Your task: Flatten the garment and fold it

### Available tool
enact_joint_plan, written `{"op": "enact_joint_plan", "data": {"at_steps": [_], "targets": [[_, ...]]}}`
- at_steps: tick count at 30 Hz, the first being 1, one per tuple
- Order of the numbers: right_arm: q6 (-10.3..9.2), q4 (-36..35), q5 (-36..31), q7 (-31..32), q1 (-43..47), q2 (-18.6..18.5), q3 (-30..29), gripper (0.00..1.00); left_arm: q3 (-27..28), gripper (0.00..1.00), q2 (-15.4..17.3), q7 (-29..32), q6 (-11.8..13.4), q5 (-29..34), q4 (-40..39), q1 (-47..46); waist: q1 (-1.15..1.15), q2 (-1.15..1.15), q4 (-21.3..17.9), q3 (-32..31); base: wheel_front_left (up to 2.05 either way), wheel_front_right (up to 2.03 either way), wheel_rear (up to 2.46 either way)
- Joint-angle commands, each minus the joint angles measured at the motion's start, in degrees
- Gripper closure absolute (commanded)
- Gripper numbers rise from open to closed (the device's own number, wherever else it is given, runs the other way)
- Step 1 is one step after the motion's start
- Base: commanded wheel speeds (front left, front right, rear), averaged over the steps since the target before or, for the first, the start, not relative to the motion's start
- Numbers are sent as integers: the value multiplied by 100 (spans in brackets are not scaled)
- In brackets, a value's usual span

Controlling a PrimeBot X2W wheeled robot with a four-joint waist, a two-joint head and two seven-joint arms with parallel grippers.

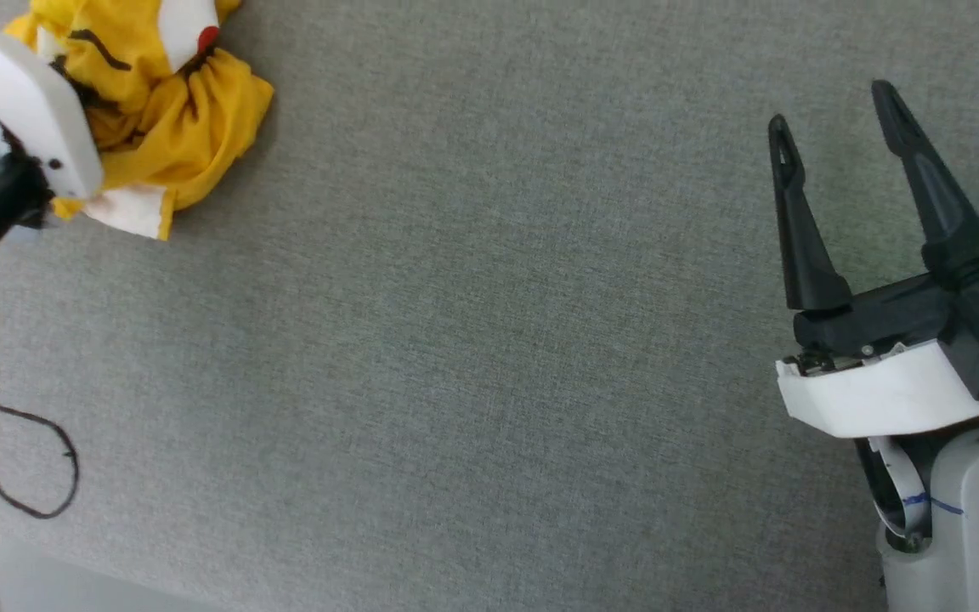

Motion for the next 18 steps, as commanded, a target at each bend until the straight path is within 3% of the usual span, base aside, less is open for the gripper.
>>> {"op": "enact_joint_plan", "data": {"at_steps": [1,8,18], "targets": [[-5,46,50,-59,-51,8,-7,0,10,100,92,-52,5,47,-1,-23,0,0,-40,-266,0,0,0],[-5,477,473,-470,162,23,-186,0,42,100,564,-289,60,309,-378,-113,0,0,-222,-1127,0,0,0],[-5,903,1006,-889,741,25,-677,0,102,100,915,142,158,254,-1141,-292,0,0,-671,-2260,0,0,0]]}}
